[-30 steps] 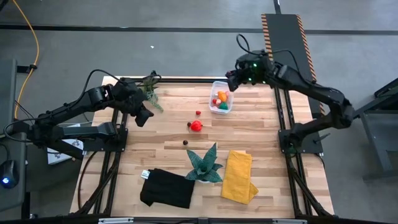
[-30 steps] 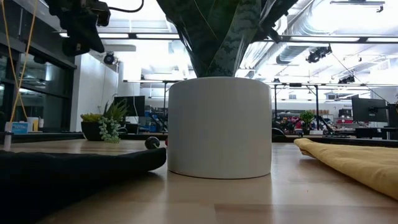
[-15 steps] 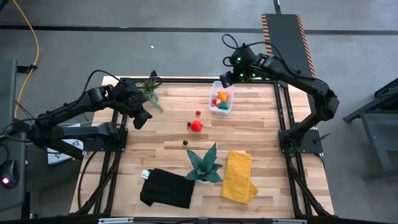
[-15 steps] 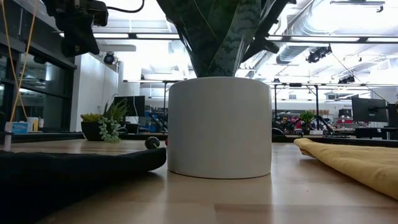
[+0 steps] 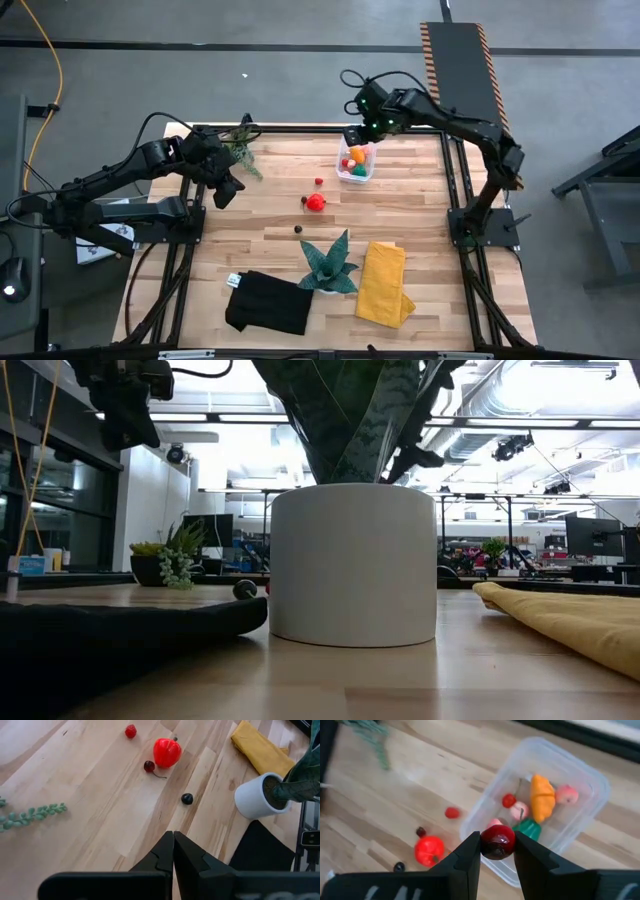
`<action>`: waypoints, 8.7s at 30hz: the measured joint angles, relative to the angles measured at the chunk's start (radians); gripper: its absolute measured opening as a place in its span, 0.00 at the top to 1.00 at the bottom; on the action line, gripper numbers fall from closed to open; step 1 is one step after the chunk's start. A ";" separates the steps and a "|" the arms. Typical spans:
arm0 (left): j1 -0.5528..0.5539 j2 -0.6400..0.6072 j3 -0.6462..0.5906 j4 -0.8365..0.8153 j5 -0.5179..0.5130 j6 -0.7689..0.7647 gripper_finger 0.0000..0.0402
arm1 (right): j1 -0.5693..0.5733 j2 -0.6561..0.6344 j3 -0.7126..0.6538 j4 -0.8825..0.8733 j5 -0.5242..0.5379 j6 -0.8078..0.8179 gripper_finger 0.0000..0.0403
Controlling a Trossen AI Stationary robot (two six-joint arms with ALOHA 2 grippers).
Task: Pick and placing Produce into tupperware
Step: Put the right red cherry into the transparent container, then put the black cherry into the transparent container
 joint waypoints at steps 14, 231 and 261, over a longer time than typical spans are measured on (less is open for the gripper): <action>0.000 0.000 0.000 0.002 -0.008 0.007 1.00 | 0.000 0.125 0.000 -0.030 -0.003 0.018 0.77; -1.274 -0.107 -0.522 0.760 -1.330 -0.830 1.00 | 0.615 -0.139 -0.002 -0.264 0.653 0.148 0.60; -1.342 0.330 -0.522 0.771 -1.413 -1.232 1.00 | 0.631 -0.139 -0.002 -0.284 0.651 0.146 0.60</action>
